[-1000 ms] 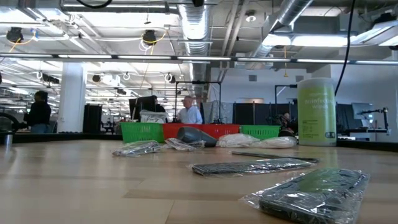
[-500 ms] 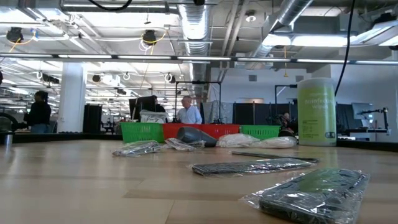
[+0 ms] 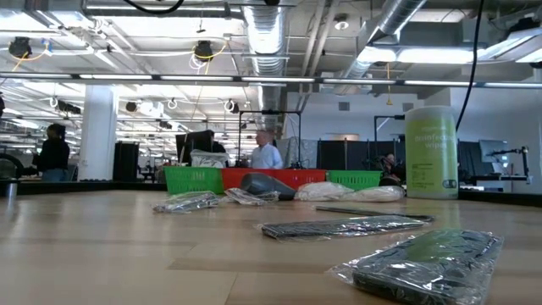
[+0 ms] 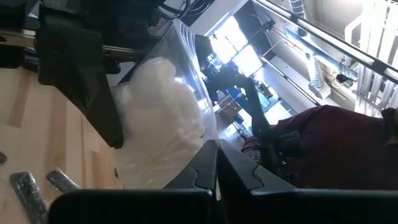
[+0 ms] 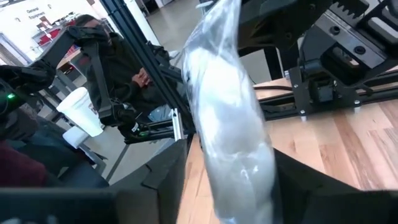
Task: Pick & Place Travel size toiletries
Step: Put the cotton pack into the left green basket
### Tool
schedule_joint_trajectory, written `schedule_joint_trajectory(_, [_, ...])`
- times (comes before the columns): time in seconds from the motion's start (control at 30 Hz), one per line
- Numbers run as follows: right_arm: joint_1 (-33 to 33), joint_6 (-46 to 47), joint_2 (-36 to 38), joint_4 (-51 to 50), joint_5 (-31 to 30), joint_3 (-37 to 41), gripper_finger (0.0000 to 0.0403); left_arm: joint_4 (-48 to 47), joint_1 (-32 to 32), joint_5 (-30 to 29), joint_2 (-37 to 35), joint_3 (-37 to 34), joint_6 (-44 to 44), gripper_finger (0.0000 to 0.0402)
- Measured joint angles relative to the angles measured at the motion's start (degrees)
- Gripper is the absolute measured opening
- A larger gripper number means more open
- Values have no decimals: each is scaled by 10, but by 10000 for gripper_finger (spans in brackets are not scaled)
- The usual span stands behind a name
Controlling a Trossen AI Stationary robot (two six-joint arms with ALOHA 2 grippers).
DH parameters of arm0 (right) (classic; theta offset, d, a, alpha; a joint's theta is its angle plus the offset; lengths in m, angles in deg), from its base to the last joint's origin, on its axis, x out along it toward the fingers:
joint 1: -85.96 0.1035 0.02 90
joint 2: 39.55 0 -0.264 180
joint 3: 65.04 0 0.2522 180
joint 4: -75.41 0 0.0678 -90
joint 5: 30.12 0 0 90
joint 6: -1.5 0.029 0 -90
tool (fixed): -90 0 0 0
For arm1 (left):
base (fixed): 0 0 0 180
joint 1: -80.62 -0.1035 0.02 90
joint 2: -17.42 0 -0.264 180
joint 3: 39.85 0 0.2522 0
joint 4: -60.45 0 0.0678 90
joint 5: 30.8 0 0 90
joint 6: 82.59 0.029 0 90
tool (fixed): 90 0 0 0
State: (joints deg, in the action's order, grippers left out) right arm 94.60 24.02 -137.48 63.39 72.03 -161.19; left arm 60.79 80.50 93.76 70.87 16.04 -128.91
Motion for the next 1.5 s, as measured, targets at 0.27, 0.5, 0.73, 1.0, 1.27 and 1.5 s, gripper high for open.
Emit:
schedule_joint_trajectory(0.27, [0,0,0,0,0,0,78,-1,-1,-2,0,0,6,0])
schedule_joint_trajectory(0.5, [0,22,0,-8,0,0,47,1,-14,-3,-6,0,-2,15])
schedule_joint_trajectory(0.73, [3,30,0,-33,0,0,35,-2,-45,-7,-30,1,-26,92])
schedule_joint_trajectory(1.0, [8,85,0,-61,0,0,39,-69,-53,-6,-20,1,-21,184])
schedule_joint_trajectory(1.27, [8,120,0,-104,1,0,37,-100,-41,-6,1,0,2,191])
schedule_joint_trajectory(1.5, [7,132,0,-116,3,0,41,-103,-41,-35,23,0,16,191])
